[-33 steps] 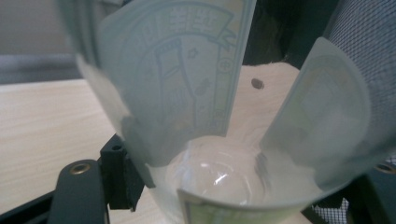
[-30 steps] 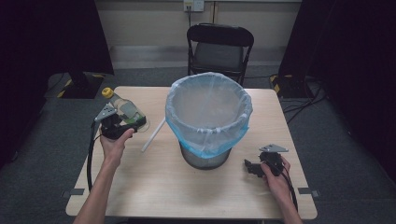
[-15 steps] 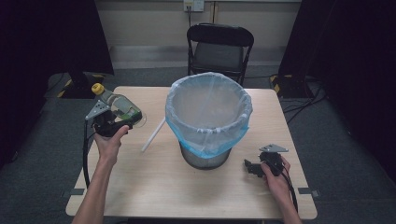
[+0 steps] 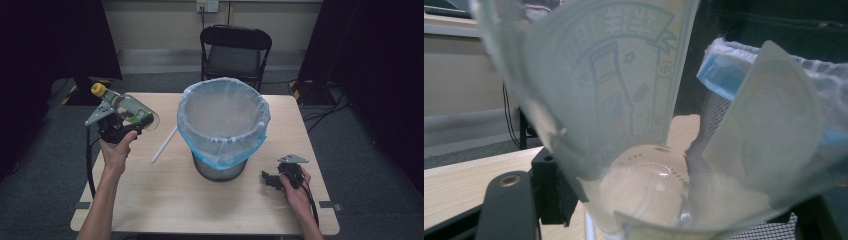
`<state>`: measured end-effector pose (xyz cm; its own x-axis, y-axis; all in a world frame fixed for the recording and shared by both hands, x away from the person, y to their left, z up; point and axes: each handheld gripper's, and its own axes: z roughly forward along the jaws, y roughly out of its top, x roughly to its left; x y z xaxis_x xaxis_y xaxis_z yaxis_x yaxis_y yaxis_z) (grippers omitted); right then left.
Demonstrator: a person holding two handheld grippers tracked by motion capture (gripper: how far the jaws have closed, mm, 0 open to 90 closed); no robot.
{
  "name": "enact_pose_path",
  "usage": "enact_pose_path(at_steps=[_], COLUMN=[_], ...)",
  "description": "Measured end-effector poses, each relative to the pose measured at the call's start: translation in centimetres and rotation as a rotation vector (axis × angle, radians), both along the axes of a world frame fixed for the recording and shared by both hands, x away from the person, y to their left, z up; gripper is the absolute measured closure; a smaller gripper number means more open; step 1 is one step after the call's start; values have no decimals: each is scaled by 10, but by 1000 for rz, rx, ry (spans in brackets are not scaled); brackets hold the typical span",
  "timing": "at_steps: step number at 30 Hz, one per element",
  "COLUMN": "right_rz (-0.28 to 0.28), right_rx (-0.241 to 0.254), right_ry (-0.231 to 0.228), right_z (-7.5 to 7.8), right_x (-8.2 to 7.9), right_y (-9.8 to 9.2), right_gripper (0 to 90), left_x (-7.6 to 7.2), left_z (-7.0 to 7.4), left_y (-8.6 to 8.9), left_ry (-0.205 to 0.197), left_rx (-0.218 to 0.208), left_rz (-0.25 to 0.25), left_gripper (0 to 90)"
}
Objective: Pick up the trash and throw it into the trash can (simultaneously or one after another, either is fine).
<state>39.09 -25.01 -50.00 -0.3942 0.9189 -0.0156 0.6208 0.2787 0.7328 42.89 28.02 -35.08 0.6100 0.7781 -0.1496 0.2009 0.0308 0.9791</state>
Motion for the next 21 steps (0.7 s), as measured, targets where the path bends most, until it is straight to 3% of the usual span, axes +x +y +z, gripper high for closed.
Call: enact_pose_path(at_steps=[3,6,11,15,18,21], right_rz=[0,0,0,1,0,0], right_rx=[0,0,0,0,0,0], right_ry=[0,0,0,0,0,0], right_z=[0,0,0,0,0,0], right_x=[0,0,0,0,0,0], right_y=[0,0,0,0,0,0], right_gripper=[117,117,117,117,117,117], left_x=[-1,-5,-7,-9,-10,-11], left_z=[4,10,15,19,23,30], left_y=[-2,-4,-4,-5,-5,-7], left_ry=[7,-1,-10,-25,-28,-48], left_rx=[-32,-22,-51,-26,-53,-44], left_rz=[-23,-25,-39,-46,-62,-65], left_gripper=[282,282,282,282,282,282])
